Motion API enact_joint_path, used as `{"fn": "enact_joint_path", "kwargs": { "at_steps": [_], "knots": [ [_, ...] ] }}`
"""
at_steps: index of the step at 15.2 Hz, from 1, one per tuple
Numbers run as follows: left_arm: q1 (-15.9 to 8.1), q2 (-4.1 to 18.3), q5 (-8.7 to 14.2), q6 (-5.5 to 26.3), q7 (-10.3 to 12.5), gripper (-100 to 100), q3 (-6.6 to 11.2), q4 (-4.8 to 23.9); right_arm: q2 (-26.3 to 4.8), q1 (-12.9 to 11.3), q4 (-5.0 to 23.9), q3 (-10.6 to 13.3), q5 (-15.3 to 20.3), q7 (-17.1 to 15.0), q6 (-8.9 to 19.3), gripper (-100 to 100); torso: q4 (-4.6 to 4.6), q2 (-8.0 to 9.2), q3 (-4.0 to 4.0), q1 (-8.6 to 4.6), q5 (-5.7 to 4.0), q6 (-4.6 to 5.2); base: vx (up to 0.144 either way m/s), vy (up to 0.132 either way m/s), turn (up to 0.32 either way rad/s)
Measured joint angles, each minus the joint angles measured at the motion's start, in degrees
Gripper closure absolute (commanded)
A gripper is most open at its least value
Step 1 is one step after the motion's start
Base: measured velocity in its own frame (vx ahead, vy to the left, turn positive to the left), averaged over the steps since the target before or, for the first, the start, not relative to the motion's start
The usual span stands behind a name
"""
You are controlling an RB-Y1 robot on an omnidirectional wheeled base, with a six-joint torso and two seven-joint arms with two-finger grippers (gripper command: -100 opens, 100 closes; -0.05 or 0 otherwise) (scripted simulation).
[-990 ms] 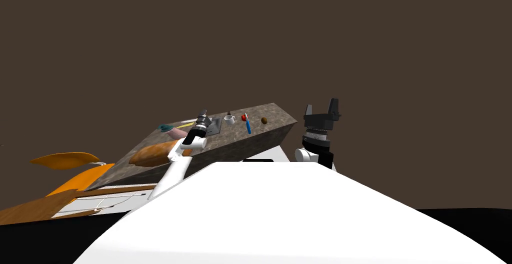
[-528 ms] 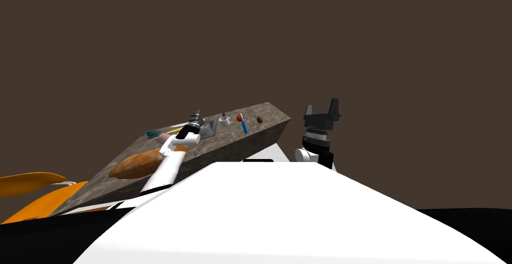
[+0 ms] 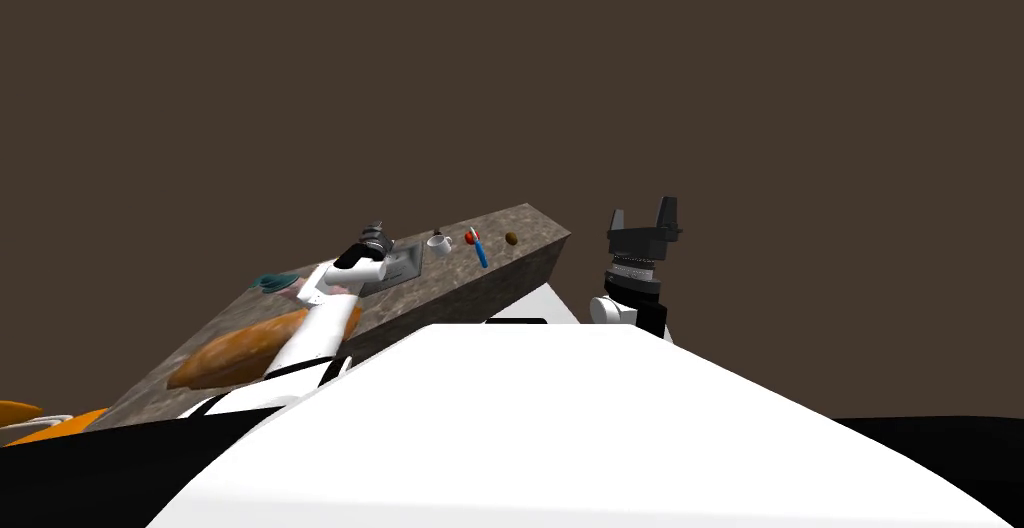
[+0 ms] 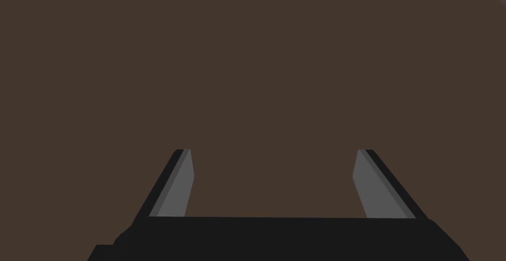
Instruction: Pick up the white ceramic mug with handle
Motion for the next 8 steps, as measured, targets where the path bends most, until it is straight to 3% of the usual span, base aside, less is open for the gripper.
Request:
{"fn": "enact_joint_path", "kwargs": {
  "at_steps": [2, 5, 8],
  "knots": [
    [-1.2, 0.6, -0.2, 1.9, 0.4, -100, 0.85, 1.1, 0.0, 0.0, 0.0, 0.0, 0.0, 0.0, 0.0, 0, 0.0, -0.03, -0.02, -0.02, -0.01, 0.07, -0.022, -0.011, -0.261],
    [-3.8, 2.8, 0.2, 4.9, 1.4, -100, 2.29, 5.1, 0.0, 0.0, 0.0, 0.0, 0.0, 0.0, 0.0, 0, 0.0, -0.01, -0.01, -0.02, -0.02, 0.06, -0.026, -0.009, -0.205],
    [-5.2, 4.4, 0.5, 8.5, 2.4, -100, 3.51, 7.9, 0.0, 0.0, 0.0, 0.0, 0.0, 0.0, 0.0, 0, -0.01, -0.02, -0.01, 0.01, 0.02, -0.03, -0.015, -0.006, -0.113]
  ]
}}
